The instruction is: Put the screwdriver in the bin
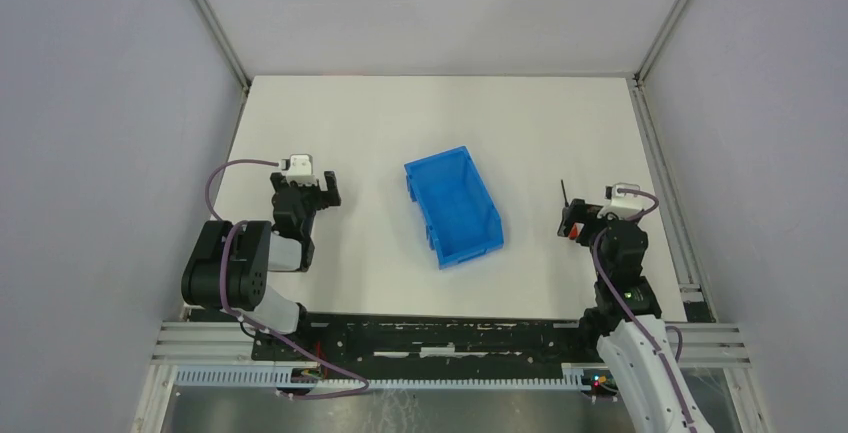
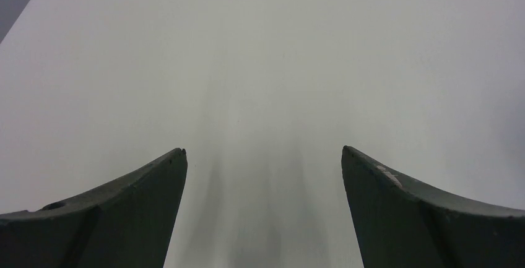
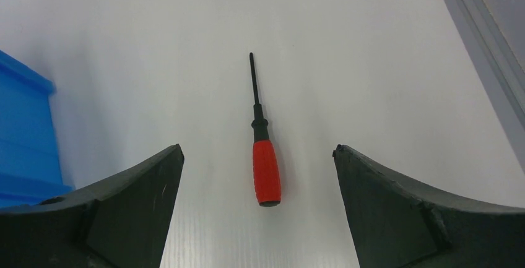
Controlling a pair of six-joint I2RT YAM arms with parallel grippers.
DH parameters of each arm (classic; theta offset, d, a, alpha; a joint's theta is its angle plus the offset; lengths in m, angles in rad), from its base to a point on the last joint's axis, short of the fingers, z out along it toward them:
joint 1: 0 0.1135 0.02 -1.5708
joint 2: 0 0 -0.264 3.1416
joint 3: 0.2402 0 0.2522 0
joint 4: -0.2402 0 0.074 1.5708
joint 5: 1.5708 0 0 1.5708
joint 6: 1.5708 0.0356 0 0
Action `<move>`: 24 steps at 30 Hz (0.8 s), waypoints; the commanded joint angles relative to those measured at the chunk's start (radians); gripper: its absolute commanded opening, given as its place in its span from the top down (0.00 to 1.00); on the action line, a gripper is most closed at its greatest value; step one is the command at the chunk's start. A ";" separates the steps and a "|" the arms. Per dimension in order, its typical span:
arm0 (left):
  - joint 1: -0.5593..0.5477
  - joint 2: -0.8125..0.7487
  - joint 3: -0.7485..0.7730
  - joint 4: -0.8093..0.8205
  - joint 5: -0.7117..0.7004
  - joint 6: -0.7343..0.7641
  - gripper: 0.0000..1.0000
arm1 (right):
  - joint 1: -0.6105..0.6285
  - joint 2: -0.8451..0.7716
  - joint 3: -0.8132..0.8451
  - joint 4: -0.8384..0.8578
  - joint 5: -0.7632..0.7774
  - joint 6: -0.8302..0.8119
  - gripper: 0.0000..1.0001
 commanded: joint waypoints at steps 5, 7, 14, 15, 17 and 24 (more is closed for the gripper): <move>-0.001 -0.011 0.004 0.039 -0.003 -0.032 0.00 | -0.002 0.057 0.196 0.078 0.000 -0.086 0.02; -0.001 -0.010 0.004 0.039 -0.003 -0.032 0.00 | -0.001 0.121 0.291 0.045 0.000 -0.115 0.02; -0.001 -0.011 0.004 0.039 -0.003 -0.032 0.00 | -0.002 0.663 0.932 -0.514 0.044 -0.171 0.02; -0.002 -0.011 0.004 0.039 -0.004 -0.032 0.00 | -0.004 0.774 1.016 -0.626 0.045 -0.178 0.02; -0.001 -0.011 0.004 0.039 -0.004 -0.032 0.00 | -0.005 0.921 1.117 -0.730 0.030 -0.197 0.02; -0.001 -0.011 0.004 0.039 -0.003 -0.032 0.00 | -0.014 1.121 0.932 -0.579 -0.024 -0.169 0.02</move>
